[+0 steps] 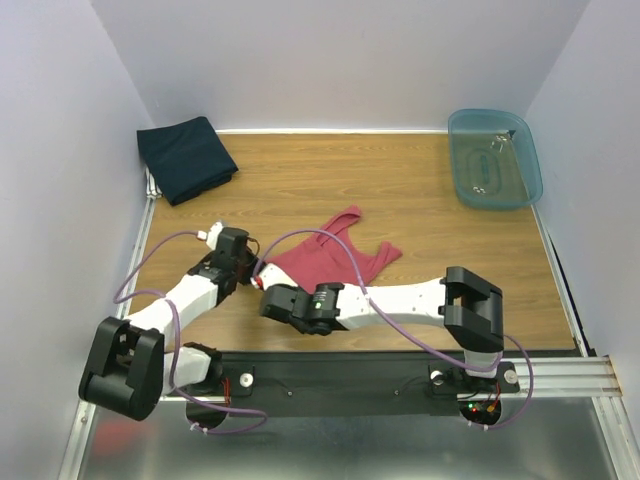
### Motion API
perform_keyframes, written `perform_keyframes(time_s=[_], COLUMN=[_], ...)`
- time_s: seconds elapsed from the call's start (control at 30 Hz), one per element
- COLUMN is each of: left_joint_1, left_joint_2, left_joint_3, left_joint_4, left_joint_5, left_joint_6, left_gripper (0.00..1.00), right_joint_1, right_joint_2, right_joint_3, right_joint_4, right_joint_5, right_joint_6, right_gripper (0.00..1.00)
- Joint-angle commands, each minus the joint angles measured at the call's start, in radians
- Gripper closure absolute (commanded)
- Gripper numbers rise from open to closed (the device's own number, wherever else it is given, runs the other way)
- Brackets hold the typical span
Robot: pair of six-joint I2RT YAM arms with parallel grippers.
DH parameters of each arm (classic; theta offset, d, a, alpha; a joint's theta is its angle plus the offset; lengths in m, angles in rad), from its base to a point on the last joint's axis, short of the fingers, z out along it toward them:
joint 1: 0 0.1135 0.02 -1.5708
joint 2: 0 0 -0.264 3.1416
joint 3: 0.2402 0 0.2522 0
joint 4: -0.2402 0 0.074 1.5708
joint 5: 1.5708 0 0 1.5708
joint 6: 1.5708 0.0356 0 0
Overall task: Fold and stack the tank tops
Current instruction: Fold the tank top
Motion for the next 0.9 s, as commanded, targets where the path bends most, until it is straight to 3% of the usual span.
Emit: perform_keyframes(time_s=[0.0, 0.17, 0.4, 0.57, 0.87], left_joint_1=[0.085, 0.226, 0.260, 0.246, 0.047], left_joint_2=[-0.057, -0.112, -0.089, -0.006, 0.184], left_joint_3=[0.078, 0.153, 0.315, 0.401, 0.535], left_joint_4=[-0.096, -0.163, -0.173, -0.128, -0.084], left_joint_5=[-0.048, -0.014, 0.090, 0.194, 0.138], left_joint_6=[0.120, 0.206, 0.254, 0.255, 0.216], left_gripper=[1.00, 1.00, 1.00, 1.00, 1.00], right_joint_1=[0.007, 0.006, -0.058, -0.133, -0.275], right_joint_2=[0.056, 0.154, 0.132, 0.041, -0.178], right_joint_3=[0.179, 0.421, 0.502, 0.396, 0.063], right_joint_4=[0.018, 0.017, 0.020, 0.053, 0.216], right_joint_5=[-0.199, -0.342, -0.445, -0.480, -0.599], right_joint_6=[-0.025, -0.017, 0.021, 0.058, 0.164], right_gripper=[0.97, 0.97, 0.97, 0.97, 0.97])
